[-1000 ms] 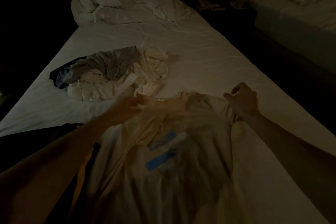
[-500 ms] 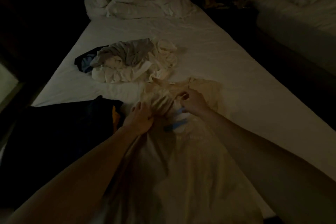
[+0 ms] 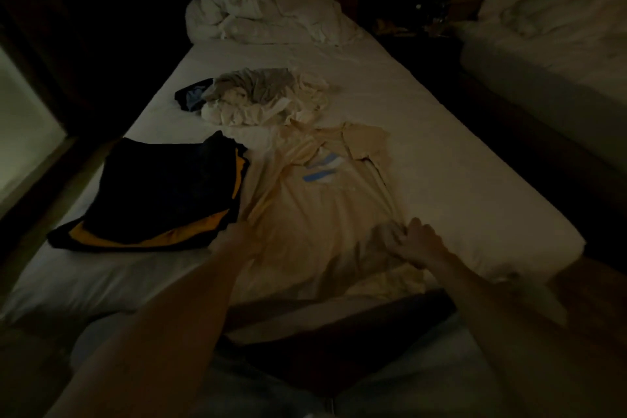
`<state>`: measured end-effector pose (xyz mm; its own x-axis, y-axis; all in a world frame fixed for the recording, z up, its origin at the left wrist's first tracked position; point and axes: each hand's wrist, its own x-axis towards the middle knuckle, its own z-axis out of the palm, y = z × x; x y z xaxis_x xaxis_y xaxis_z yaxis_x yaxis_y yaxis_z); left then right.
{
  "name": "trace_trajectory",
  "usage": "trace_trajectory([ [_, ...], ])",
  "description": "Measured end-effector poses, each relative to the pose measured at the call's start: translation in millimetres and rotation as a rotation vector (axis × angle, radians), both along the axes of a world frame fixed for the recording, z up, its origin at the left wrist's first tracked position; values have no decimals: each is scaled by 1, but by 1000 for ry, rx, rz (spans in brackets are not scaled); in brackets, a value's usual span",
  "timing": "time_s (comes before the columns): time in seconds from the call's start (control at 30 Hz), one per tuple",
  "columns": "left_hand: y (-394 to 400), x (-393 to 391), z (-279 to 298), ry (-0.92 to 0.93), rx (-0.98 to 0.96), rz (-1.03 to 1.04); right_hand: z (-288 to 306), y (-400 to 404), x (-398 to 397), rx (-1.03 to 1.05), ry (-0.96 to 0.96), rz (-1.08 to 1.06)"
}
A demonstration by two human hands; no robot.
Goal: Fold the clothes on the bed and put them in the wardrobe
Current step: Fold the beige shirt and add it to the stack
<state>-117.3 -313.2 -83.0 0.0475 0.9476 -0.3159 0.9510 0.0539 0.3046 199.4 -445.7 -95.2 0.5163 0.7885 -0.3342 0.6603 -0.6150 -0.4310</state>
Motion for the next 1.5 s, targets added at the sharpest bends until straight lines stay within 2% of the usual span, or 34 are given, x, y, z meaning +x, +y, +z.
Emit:
trace_trajectory([
  [0.1, -24, -15, 4, -41, 0, -15, -3, -23, -4, -25, 53, -74],
  [0.17, -35, -16, 11, -16, 153, -70, -3, -31, -6, 37, 121, -106],
  [0.23, -48, -11, 25, 120, 358, -163, 1, -33, -15, 119, 145, -90],
  [0.3, -64, -1, 35, 223, 431, -374, 8, -31, -28, 242, 66, -37],
  [0.37, -78, 10, 45, 231, 413, -530, 13, -28, -44, 377, 51, 39],
  [0.43, -85, 16, 47, 170, 398, -574, 14, -26, -59, 397, 98, 154],
  [0.5, -82, 14, 37, 120, 465, -566, 8, -27, -69, 304, 70, 299],
  [0.57, -77, 10, 25, 128, 319, -637, -3, -31, -71, 124, -60, 440],
  [0.63, -70, 4, 13, 259, 91, -778, -21, -38, -68, -6, -214, 533],
  [0.73, -62, -7, -5, 431, 125, -947, -39, -47, -65, 22, -381, 618],
  [0.83, -55, -10, -6, 473, 166, -993, -31, -40, -63, 88, -315, 617],
  [0.9, -47, -12, -6, 325, 141, -950, -13, -34, -58, 152, -279, 620],
  [0.97, -43, -15, -1, 157, 103, -803, 7, -30, -50, 215, -204, 571],
  [1.07, -40, -14, 8, -154, 151, -653, 31, -27, -39, 304, -115, 463],
  [1.13, -45, -16, 18, -344, 202, -547, 39, -26, -33, 306, -93, 462],
  [1.33, -27, -20, 39, -622, 297, -257, 57, -30, -19, 145, -256, 658],
  [1.4, -18, -17, 52, -713, 295, -171, 63, -23, -12, 163, -215, 611],
  [1.5, -1, -10, 78, -830, 244, -91, 90, -8, 1, 335, -55, 426],
])
